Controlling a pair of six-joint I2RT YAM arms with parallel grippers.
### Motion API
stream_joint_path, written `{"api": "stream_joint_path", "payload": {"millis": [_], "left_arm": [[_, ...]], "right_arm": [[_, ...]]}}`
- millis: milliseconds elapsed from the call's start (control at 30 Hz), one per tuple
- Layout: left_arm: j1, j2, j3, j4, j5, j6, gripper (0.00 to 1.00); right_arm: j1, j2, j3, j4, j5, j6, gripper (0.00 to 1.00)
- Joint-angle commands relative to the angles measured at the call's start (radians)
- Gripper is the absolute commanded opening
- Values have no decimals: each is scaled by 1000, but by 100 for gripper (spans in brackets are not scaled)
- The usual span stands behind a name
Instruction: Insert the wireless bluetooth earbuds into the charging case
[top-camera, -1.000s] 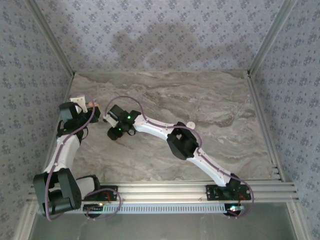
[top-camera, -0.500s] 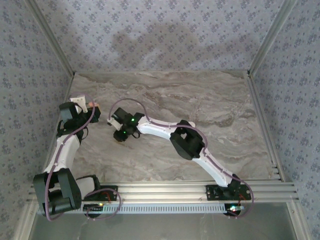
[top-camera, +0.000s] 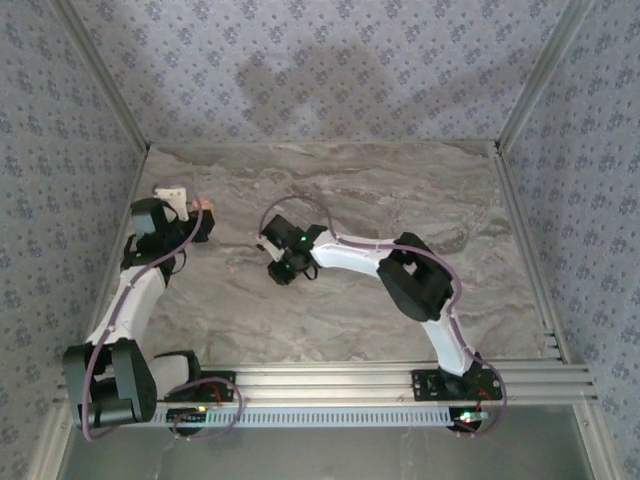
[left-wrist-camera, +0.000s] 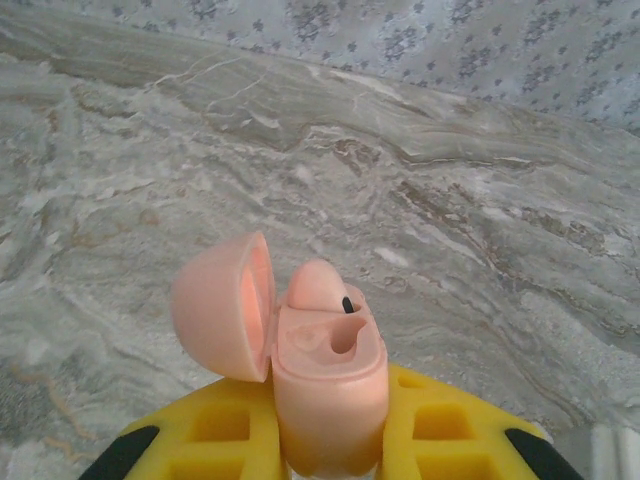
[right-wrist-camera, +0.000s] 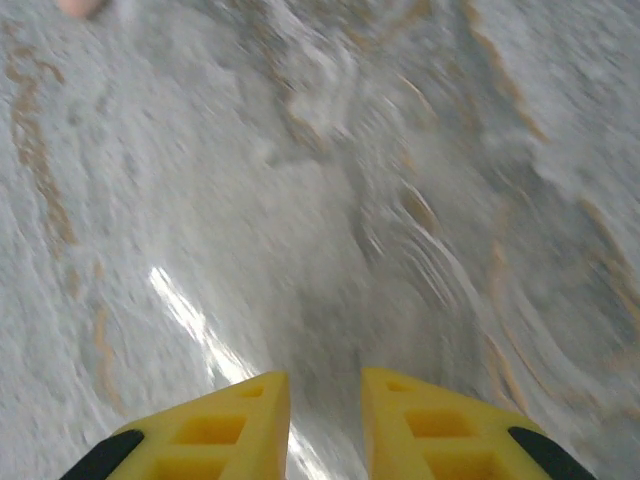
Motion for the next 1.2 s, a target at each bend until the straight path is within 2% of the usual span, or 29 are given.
{"api": "stream_joint_path", "payload": {"millis": [0, 367, 667, 833, 933, 1067, 1167], "left_arm": [[-29, 17, 47, 12, -11, 26, 9], [-120, 50, 77, 14, -24, 60, 9], [-130, 73, 81, 33, -18, 52, 9], [-132, 73, 78, 31, -20, 56, 9], [-131, 72, 78, 22, -30, 57, 9], [-106, 64, 65, 20, -36, 24, 10], [-65, 51, 52, 23, -19, 0, 10]], "right_arm": [[-19, -107, -90, 4, 42, 49, 26], [-122, -341, -378, 25, -2, 194, 26], [-161, -475, -348, 0, -95, 174, 39], [-170, -456, -251, -129, -108, 124, 40], [-159, -428, -198, -134, -88, 91, 42], [-109, -359, -146, -6, -98, 25, 49], [-62, -272, -105, 125, -134, -99, 56]]}}
